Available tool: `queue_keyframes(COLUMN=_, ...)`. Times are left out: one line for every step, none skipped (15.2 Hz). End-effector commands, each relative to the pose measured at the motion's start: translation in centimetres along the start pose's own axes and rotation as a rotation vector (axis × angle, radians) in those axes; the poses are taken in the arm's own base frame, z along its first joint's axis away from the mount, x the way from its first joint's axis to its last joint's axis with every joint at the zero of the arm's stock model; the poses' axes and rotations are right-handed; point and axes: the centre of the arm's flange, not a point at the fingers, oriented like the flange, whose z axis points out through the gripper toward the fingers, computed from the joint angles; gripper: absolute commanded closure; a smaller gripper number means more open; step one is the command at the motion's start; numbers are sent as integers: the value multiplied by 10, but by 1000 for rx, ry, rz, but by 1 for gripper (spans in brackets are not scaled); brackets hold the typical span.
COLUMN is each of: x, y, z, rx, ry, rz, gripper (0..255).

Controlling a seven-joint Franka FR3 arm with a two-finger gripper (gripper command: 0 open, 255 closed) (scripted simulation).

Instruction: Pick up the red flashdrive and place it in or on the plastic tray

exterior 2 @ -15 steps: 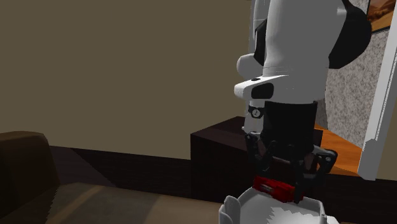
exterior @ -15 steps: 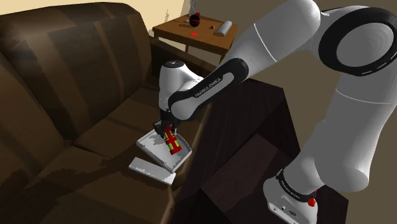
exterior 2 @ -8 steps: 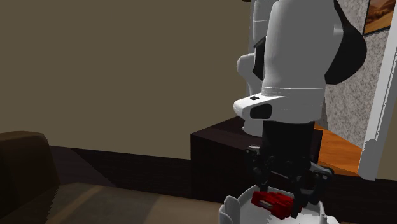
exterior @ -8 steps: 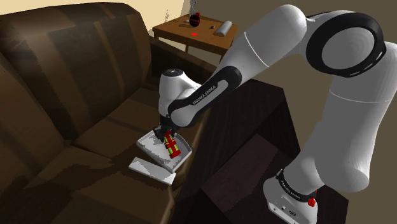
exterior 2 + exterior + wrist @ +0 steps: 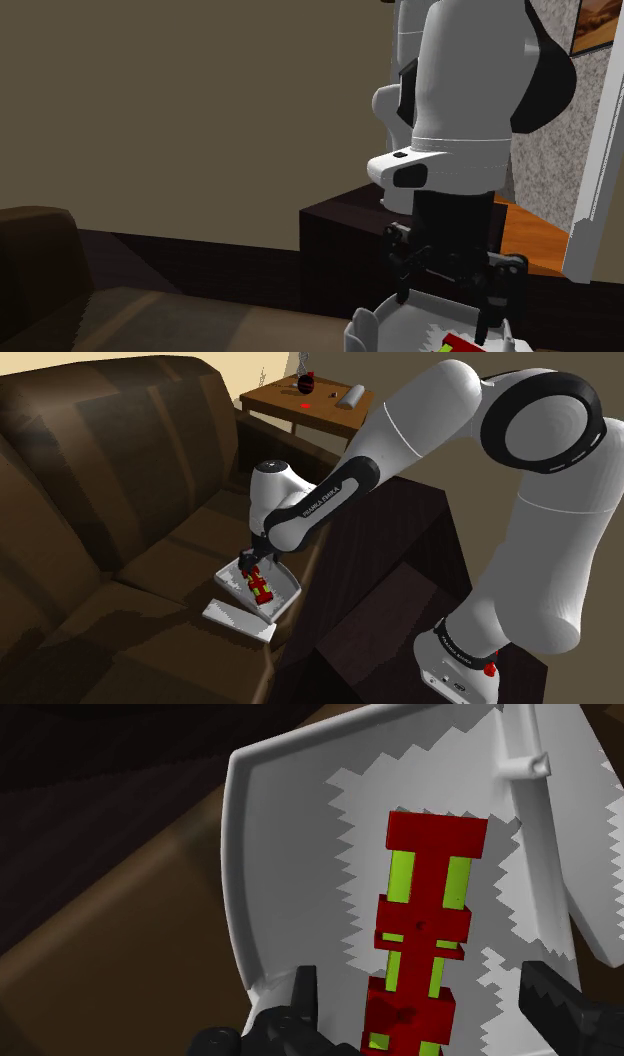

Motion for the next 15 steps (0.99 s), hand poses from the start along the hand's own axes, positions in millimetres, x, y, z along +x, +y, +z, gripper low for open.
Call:
queue_keyframes(x=0, y=0, z=0, rx=0, ry=0, rz=0, gripper=0)
queue_keyframes(x=0, y=0, z=0, rx=0, ry=0, rz=0, gripper=0)
queue_keyframes(x=0, y=0, z=0, rx=0, ry=0, rz=0, gripper=0)
queue_keyframes(x=0, y=0, z=-13, rx=0, ry=0, rz=0, gripper=0)
queue_keyframes(x=0, y=0, z=-26, rx=0, ry=0, rz=0, gripper=0)
queue_keyframes(x=0, y=0, z=-40, rx=0, ry=0, rz=0, gripper=0)
queue_keyframes(x=0, y=0, z=-50, rx=0, ry=0, rz=0, gripper=0)
queue_keyframes(x=0, y=0, z=-50, rx=0, ry=0, rz=0, gripper=0)
queue_keyframes(x=0, y=0, z=-50, rx=0, ry=0, rz=0, gripper=0)
queue_keyframes(x=0, y=0, z=-50, rx=0, ry=0, rz=0, gripper=0)
queue_keyframes(x=0, y=0, z=-50, rx=0, ry=0, rz=0, gripper=0)
queue_keyframes(x=0, y=0, z=-50, rx=0, ry=0, rz=0, gripper=0)
queue_keyframes(x=0, y=0, z=-50, rx=0, ry=0, rz=0, gripper=0)
queue_keyframes(x=0, y=0, z=-50, rx=0, ry=0, rz=0, gripper=0)
queue_keyframes(x=0, y=0, z=-50, rx=0, ry=0, rz=0, gripper=0)
